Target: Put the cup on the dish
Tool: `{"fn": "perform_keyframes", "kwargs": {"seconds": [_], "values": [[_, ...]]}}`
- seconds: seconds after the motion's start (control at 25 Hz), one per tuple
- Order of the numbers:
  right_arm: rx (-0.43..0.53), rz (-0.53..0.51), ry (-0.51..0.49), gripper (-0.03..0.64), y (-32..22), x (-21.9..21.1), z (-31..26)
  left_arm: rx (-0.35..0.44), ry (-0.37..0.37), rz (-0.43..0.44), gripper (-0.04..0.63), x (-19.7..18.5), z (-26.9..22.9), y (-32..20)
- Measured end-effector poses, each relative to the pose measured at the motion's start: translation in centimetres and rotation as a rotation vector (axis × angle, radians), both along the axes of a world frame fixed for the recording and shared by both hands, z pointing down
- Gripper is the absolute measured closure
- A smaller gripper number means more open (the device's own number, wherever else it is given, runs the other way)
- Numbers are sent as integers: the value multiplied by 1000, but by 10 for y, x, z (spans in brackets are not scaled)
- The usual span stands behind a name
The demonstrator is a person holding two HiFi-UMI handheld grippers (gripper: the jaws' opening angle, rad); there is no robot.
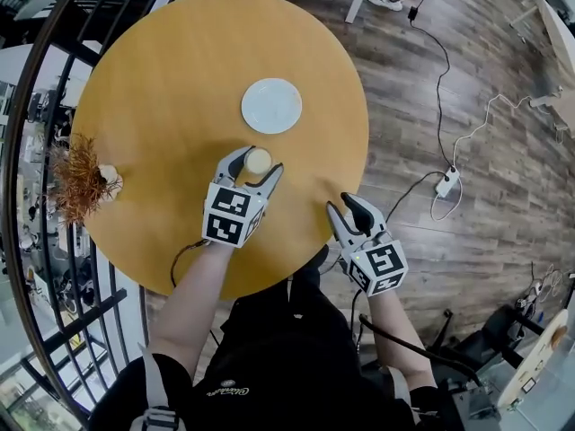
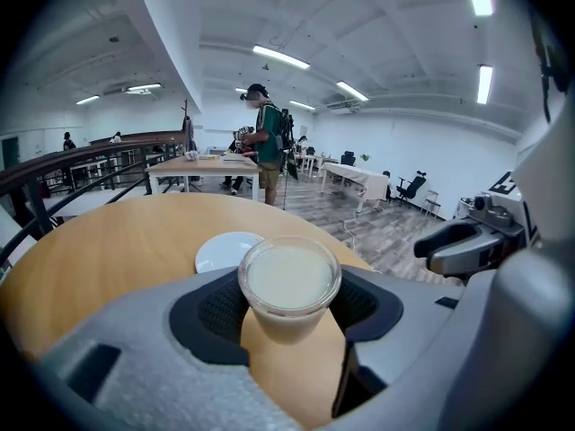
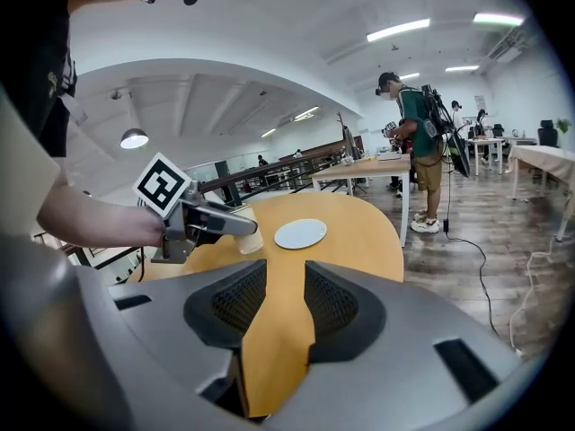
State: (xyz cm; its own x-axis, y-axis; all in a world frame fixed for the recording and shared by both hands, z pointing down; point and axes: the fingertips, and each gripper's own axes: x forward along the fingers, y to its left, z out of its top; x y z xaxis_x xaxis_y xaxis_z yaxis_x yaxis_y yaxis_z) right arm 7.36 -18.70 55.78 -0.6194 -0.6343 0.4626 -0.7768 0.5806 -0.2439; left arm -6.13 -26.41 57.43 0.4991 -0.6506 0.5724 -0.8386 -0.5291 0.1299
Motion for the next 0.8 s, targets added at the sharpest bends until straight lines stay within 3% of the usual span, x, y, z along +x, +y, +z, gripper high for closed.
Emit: {"fn": "perform_keyframes", "kwargs": {"seconds": [0.56,0.8], "values": [[-55,61,25,500,-6,20,24,45,-109,-23,328,-4,26,-147],[-73,79,20,500,-6,24,33,2,-116,-38,328,-1,50,-163]]}}
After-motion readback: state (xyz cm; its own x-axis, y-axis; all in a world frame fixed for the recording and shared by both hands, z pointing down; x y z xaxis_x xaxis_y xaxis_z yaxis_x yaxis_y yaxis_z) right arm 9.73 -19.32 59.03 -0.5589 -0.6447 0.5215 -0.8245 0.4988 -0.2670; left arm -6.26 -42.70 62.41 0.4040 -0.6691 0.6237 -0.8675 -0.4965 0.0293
